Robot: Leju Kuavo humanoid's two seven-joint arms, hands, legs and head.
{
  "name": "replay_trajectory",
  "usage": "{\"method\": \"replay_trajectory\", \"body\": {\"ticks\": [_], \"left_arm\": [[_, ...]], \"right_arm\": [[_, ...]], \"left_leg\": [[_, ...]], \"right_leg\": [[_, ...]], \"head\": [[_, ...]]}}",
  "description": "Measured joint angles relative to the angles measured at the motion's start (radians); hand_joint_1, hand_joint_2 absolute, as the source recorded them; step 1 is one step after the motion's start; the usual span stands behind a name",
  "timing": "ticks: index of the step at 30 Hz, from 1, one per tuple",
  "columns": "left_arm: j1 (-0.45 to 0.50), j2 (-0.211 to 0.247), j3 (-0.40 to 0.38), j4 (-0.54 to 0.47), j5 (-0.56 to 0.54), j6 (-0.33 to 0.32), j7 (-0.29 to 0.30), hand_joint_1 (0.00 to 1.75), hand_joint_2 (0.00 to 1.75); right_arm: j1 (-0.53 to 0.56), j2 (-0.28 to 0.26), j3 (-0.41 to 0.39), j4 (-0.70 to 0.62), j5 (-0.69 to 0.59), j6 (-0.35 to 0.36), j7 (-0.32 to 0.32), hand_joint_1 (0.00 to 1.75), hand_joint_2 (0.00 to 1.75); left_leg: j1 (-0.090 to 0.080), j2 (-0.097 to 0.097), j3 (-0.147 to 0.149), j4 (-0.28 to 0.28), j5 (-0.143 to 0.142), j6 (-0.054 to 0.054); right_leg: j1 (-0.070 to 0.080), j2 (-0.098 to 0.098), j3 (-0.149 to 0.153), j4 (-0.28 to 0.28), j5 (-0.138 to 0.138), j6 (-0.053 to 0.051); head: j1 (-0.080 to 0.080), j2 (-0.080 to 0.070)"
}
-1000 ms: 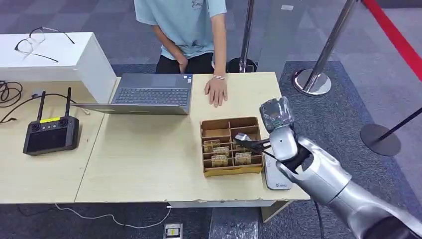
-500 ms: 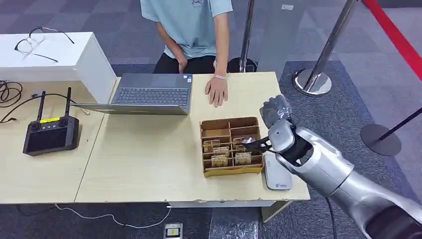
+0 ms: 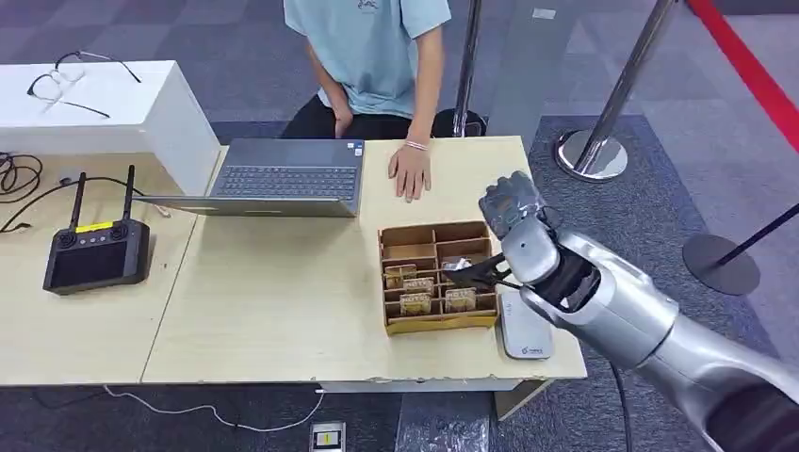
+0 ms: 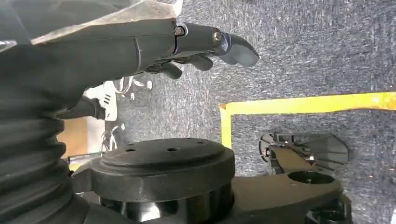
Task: Pass the card to the sensor for recognition and then transmit it.
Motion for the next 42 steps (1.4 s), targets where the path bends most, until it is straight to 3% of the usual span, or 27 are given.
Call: {"method": "replay_trajectory", "body": {"ticks": [9,16,20,26,42], "left_arm": [[0.001,-0.002,0.002,0.001,0.011,0.005,0.023,0.00,1.75],[-0.001,0.000,-0.003,0.002,-0.047,-0.074,0.146,0.00,1.75],[-0.014,0.007,-0.022,0.003,-0.084,-0.116,0.195,0.00,1.75],[-0.019,0.015,-0.040,0.004,-0.086,-0.138,0.199,0.00,1.75],[-0.021,0.014,-0.049,0.005,-0.077,-0.151,0.182,0.00,1.75]], "right_arm": [[0.039,0.006,0.031,-0.117,-0.061,-0.020,0.105,1.75,1.75],[0.211,-0.021,-0.012,-0.258,-0.042,-0.117,0.224,1.75,1.75],[0.316,-0.038,-0.072,-0.334,0.049,-0.166,0.228,1.75,1.75],[0.414,-0.061,-0.162,-0.416,0.131,-0.211,0.229,1.75,1.75],[0.416,-0.113,-0.213,-0.467,0.159,-0.127,0.205,1.75,1.75]], "left_leg": [[0.000,0.000,0.000,0.000,0.000,0.000],[0.000,0.000,0.000,0.000,-0.001,0.000],[0.000,-0.001,0.000,0.000,-0.001,0.001],[0.000,0.000,0.001,0.000,-0.001,0.001],[0.000,0.000,0.001,0.000,-0.001,0.001]], "right_leg": [[0.000,0.000,0.000,0.000,0.000,0.000],[0.000,0.000,0.000,0.000,0.000,0.001],[0.000,0.000,0.000,0.000,-0.001,0.001],[0.000,0.000,0.001,0.000,-0.001,0.001],[0.000,0.000,0.001,0.000,-0.001,0.001]], "head": [[0.000,0.000],[0.000,0.000],[0.000,0.000],[0.000,0.000],[0.000,0.000]]}}
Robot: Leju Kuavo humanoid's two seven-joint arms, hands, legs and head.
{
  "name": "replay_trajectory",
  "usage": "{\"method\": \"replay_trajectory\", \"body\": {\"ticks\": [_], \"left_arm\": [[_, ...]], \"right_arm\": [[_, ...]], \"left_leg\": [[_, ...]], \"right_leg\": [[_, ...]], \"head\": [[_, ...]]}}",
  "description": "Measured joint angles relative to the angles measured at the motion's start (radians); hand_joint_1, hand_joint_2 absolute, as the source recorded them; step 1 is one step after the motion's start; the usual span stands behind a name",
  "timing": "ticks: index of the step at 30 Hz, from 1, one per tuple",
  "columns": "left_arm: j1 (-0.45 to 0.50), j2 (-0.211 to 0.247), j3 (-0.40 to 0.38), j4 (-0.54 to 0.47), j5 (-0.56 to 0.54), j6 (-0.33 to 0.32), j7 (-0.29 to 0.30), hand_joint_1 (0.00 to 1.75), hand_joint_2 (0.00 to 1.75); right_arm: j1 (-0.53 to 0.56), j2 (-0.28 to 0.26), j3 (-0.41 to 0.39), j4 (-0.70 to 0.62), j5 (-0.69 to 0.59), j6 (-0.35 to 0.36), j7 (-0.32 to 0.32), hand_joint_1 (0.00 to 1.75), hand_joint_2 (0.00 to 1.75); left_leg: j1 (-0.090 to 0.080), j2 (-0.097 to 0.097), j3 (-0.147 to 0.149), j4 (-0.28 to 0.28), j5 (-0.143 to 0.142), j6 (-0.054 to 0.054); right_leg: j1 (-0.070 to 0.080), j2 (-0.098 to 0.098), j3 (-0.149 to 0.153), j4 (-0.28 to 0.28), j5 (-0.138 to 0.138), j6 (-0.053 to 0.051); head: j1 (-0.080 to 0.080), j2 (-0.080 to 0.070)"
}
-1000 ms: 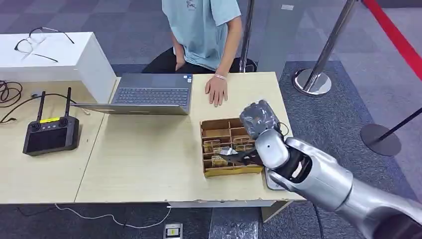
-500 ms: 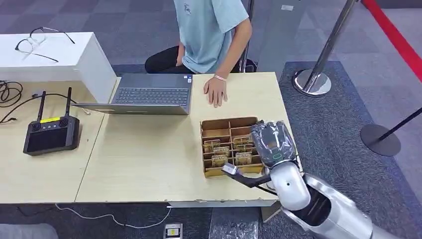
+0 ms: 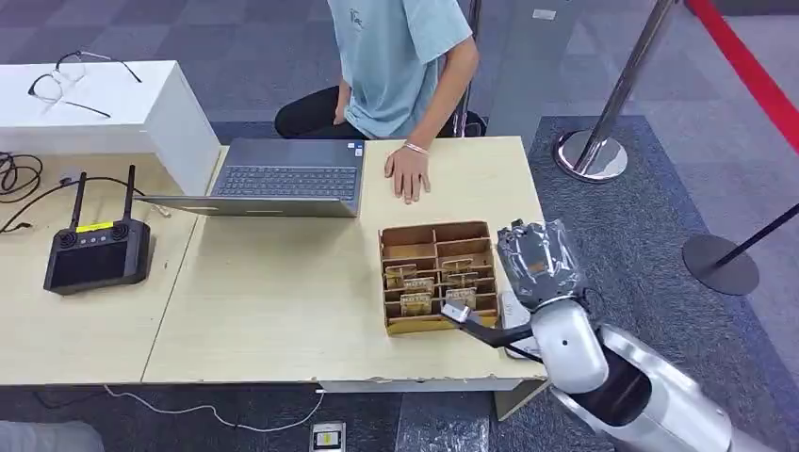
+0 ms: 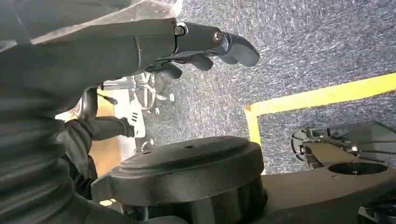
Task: Pass the card to the sensor for recognition and then transmit it.
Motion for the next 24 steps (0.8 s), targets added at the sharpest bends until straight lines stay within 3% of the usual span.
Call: {"method": "replay_trajectory", "body": {"ticks": [5,11,15,24], "left_arm": [[0.000,0.000,0.000,0.000,0.004,0.002,0.000,0.00,1.75],[0.000,-0.001,0.000,0.000,0.005,0.002,0.005,0.00,1.75],[-0.001,-0.003,0.000,0.001,0.005,0.007,0.005,0.00,1.75],[-0.001,-0.003,0.000,0.002,0.000,0.011,-0.006,0.00,1.75]], "right_arm": [[0.013,-0.006,-0.032,0.000,-0.040,-0.020,0.015,1.75,1.75],[0.069,0.009,-0.102,0.000,-0.057,-0.141,0.023,1.75,1.75],[0.098,0.034,-0.167,0.000,-0.066,-0.202,0.023,1.75,1.75],[0.115,0.114,-0.270,0.021,-0.133,-0.409,0.023,1.75,1.75]], "left_leg": [[0.000,0.000,0.000,0.000,0.000,0.000],[0.000,0.000,0.000,0.000,0.000,0.000],[0.000,0.000,0.000,0.000,0.000,0.000],[0.000,0.000,0.000,0.000,0.000,0.000]], "right_leg": [[0.000,0.000,0.000,0.000,0.000,0.000],[0.000,0.000,0.000,0.000,0.000,0.000],[0.000,0.000,0.000,0.000,0.000,0.000],[0.000,0.000,0.000,0.000,0.000,0.000]], "head": [[0.000,0.000],[0.000,0.000],[0.000,0.000],[0.000,0.000]]}}
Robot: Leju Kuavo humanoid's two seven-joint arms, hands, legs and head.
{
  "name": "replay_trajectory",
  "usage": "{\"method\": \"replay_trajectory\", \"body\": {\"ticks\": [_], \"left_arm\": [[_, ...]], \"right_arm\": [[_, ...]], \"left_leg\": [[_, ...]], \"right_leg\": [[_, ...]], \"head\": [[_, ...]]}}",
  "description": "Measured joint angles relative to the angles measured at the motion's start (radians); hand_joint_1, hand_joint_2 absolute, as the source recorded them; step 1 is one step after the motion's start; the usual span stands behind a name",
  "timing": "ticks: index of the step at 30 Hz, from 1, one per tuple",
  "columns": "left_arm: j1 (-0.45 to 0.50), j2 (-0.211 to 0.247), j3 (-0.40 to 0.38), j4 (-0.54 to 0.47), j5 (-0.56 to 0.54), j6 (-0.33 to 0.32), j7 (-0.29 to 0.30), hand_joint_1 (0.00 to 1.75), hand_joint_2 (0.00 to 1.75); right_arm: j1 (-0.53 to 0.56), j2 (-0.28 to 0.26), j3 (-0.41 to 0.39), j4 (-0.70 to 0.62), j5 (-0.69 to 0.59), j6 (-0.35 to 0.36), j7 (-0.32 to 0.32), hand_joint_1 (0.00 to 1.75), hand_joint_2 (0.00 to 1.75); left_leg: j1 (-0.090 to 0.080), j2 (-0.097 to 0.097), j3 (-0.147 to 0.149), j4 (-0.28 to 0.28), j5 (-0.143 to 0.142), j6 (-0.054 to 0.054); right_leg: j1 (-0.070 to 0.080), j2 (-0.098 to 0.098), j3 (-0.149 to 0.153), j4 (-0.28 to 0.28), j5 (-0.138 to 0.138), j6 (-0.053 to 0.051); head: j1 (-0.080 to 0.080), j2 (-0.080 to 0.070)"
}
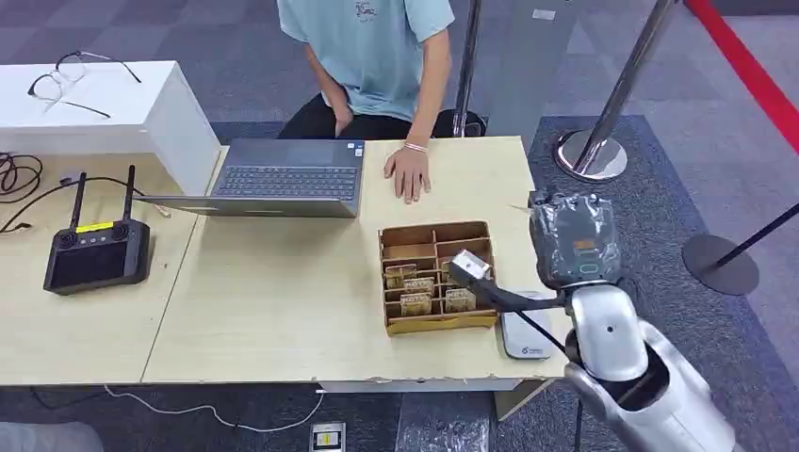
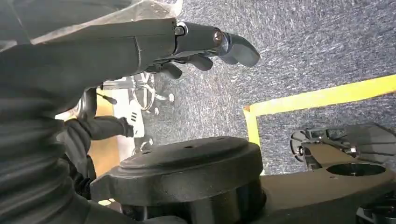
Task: Pass the card to the sensor for recognition and then transmit it.
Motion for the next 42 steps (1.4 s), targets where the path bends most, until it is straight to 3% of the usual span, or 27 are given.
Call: {"method": "replay_trajectory", "body": {"ticks": [7,15,32,38,42], "left_arm": [[0.000,0.000,0.000,0.000,-0.005,0.002,-0.009,0.00,1.75],[0.001,0.000,-0.002,0.001,-0.010,0.004,-0.012,0.00,1.75],[-0.002,0.000,-0.019,0.001,-0.024,0.004,-0.011,0.00,1.75],[-0.003,0.002,-0.020,0.001,-0.022,0.004,-0.011,0.00,1.75],[-0.002,0.002,-0.020,0.001,-0.022,0.004,-0.013,0.00,1.75]], "right_arm": [[0.003,0.057,-0.047,0.050,-0.064,-0.125,0.000,1.75,1.75],[0.010,0.089,-0.086,0.157,-0.055,-0.146,0.000,1.75,1.75],[-0.013,0.082,-0.053,0.314,0.044,0.069,0.000,1.75,1.75],[-0.045,0.065,0.021,0.342,0.045,0.206,0.000,1.75,1.75],[-0.063,0.059,0.074,0.356,0.042,0.251,-0.002,1.75,1.75]], "left_leg": [[0.000,0.000,0.000,0.000,0.000,0.000],[0.000,0.000,0.000,0.000,0.000,0.000],[0.000,0.000,-0.001,0.000,0.000,0.000],[0.000,0.000,-0.001,0.000,0.000,0.000],[0.000,0.000,-0.001,0.000,0.000,0.000]], "right_leg": [[0.000,0.000,0.000,0.000,0.000,0.000],[0.000,0.000,0.000,0.000,0.000,0.000],[0.000,0.000,0.000,0.000,0.000,0.000],[0.000,0.000,0.000,0.000,0.000,0.000],[0.000,0.000,-0.001,0.000,0.000,0.000]], "head": [[0.000,0.000],[0.000,0.000],[0.000,0.000],[0.000,0.000],[0.000,0.000]]}}
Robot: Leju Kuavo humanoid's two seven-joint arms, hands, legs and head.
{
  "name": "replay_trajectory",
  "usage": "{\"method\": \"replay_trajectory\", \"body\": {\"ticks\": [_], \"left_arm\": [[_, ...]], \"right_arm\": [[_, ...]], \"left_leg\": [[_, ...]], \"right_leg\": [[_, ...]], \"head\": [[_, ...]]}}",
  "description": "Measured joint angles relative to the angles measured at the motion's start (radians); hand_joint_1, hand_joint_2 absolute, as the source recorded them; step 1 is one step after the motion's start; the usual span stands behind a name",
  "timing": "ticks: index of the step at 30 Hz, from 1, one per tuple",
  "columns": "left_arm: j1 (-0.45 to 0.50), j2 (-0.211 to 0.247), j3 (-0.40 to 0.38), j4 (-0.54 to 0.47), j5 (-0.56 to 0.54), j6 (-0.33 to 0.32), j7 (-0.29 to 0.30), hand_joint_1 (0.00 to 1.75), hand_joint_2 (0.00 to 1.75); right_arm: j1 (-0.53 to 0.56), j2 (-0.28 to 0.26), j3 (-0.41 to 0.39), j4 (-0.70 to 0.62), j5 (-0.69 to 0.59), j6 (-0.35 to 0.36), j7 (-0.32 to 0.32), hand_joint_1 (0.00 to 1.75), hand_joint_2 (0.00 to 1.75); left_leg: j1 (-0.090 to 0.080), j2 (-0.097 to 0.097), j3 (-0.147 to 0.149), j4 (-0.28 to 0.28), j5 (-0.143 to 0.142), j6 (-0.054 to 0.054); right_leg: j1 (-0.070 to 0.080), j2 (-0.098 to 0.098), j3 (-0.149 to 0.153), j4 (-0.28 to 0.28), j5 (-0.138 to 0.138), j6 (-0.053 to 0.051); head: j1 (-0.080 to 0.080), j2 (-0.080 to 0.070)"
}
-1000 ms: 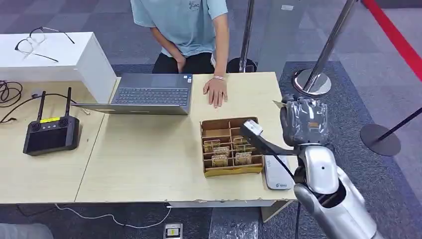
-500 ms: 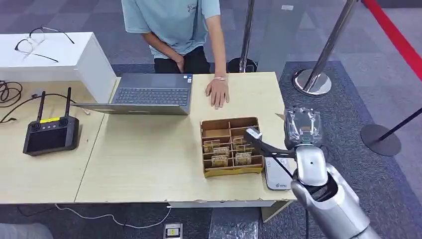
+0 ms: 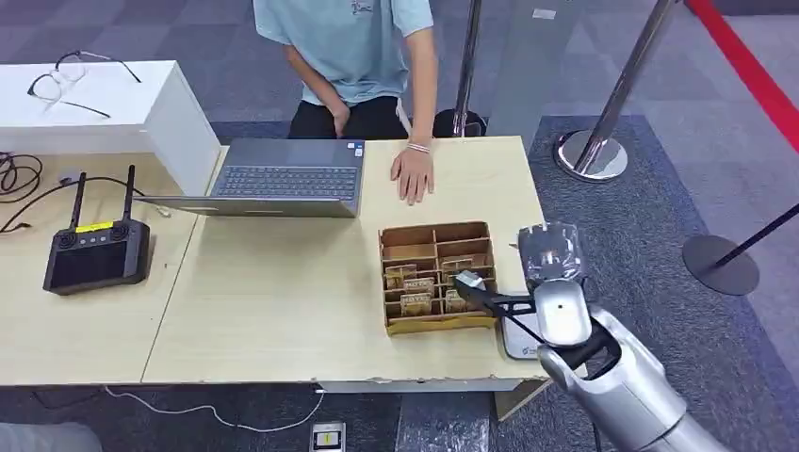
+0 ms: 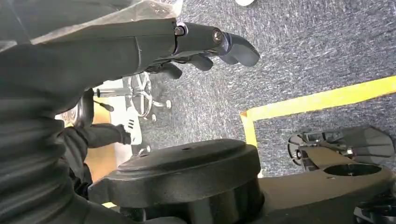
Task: Pass the card to the sensor for recognition and then transmit it.
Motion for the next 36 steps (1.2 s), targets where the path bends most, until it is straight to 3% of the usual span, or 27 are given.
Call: {"method": "replay_trajectory", "body": {"ticks": [5,10,12,17,36], "left_arm": [[0.001,0.000,-0.002,0.000,0.000,0.000,-0.009,0.00,1.75],[0.001,0.000,-0.002,0.000,0.000,0.000,-0.009,0.00,1.75],[0.001,0.001,-0.002,0.000,0.002,0.000,-0.011,0.00,1.75],[0.002,0.002,-0.002,0.000,0.003,0.000,-0.011,0.00,1.75],[0.001,0.004,-0.005,0.000,-0.009,-0.005,-0.001,0.00,1.75]], "right_arm": [[-0.021,-0.005,0.067,0.022,-0.011,0.053,-0.010,1.75,1.75],[-0.022,-0.005,0.073,0.023,-0.014,0.059,-0.011,1.75,1.75],[-0.039,-0.006,0.133,0.048,-0.035,0.134,-0.027,1.75,1.75],[-0.060,-0.008,0.176,0.076,-0.039,0.171,-0.031,1.75,1.75],[-0.107,-0.013,0.256,0.243,-0.122,0.133,-0.014,1.75,1.75]], "left_leg": [[0.000,0.000,0.000,0.000,0.000,0.000],[0.000,0.000,0.000,0.000,0.000,0.000],[0.000,0.000,0.000,0.000,0.000,0.000],[0.000,0.001,0.000,0.000,0.000,0.000],[0.000,0.001,0.002,0.000,0.000,0.000]], "right_leg": [[0.000,0.000,0.000,0.000,0.000,0.000],[0.000,0.000,0.000,0.000,0.000,0.000],[0.000,0.000,0.000,0.000,0.000,0.000],[0.000,0.000,0.000,0.000,0.000,0.000],[0.000,0.000,0.001,0.000,0.000,0.000]], "head": [[0.000,0.000],[0.000,0.000],[0.000,0.000],[0.000,0.000],[0.000,0.000]]}}
